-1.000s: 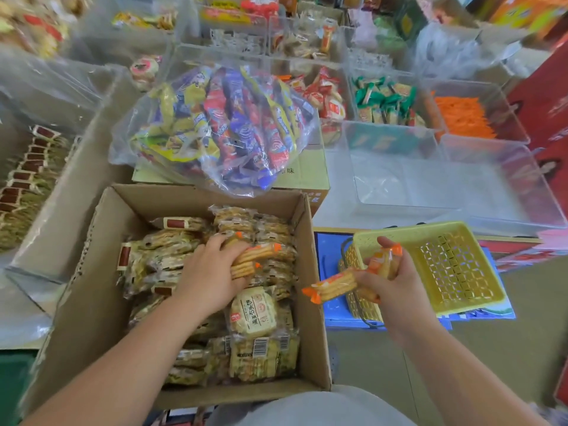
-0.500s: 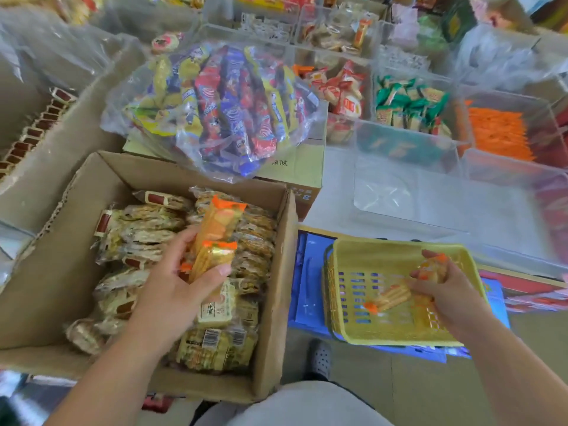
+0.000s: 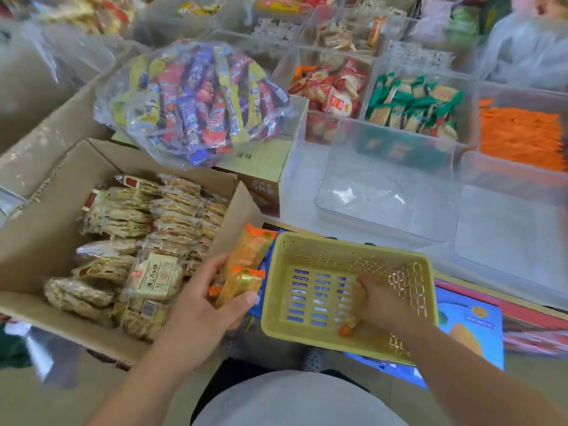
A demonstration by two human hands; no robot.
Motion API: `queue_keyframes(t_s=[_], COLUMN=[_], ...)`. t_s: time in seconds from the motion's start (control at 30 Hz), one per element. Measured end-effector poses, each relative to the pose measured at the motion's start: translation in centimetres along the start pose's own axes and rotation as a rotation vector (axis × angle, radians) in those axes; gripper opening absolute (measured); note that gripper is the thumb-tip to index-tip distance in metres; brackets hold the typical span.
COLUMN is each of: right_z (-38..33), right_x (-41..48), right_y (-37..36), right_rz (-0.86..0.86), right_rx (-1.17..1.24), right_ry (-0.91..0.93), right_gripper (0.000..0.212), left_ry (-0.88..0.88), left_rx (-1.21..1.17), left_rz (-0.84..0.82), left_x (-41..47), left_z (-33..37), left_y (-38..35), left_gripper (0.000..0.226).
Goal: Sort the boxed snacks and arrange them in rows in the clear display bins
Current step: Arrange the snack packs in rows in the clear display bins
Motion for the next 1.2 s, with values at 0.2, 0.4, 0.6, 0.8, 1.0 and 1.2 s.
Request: queue_keyframes(t_s=[0.2, 0.4, 0.6, 0.8, 1.0, 1.2], right_z=[-0.3, 1.0, 2.8, 2.7, 3.4, -0.5], right_x=[-2.4, -9.1, -10.6, -9.8, -9.4, -7.5], right_y=[2.1, 4.8, 3.6, 2.8, 2.3, 3.0], right_rz=[0.017, 0.438, 0.460, 0.580, 0.664, 0.583], right_rx=[-0.162, -0.460, -0.495, -0.366, -0.283, -0.381], right_ry=[0.150, 0.389, 0.417, 0.409, 0.425, 0.166], right_gripper=[0.070, 0.042, 0.061, 0.053, 0.050, 0.029], left_ry=[-0.063, -0.180, -0.134, -0.038, -0.104, -0.406], left_rx=[0.279, 0.870, 1.325, 1.431, 1.349, 1.106], left_rz=[-0.074, -0.242, -0.322, -0.322, -0.410, -0.320], left_x=[1.5, 5.5, 9.4, 11.5, 10.0, 5.6], left_z=[0.8, 0.5, -2.1, -3.6, -2.2, 1.3], left_y=[-4.8, -11.3, -16.5, -18.1, -17.0, -10.7], left_gripper=[0.061, 0.069, 0.070, 0.080, 0.091, 0.059])
Point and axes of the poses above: each hand's wrist, its own x-axis towards the middle knuckle, its own y-axis out of the back of the hand, z = x × y, the point moved 2 cm from there along x, towards the middle knuckle, and after that the axes turned 11 degrees about y, right-handed, at the moved point
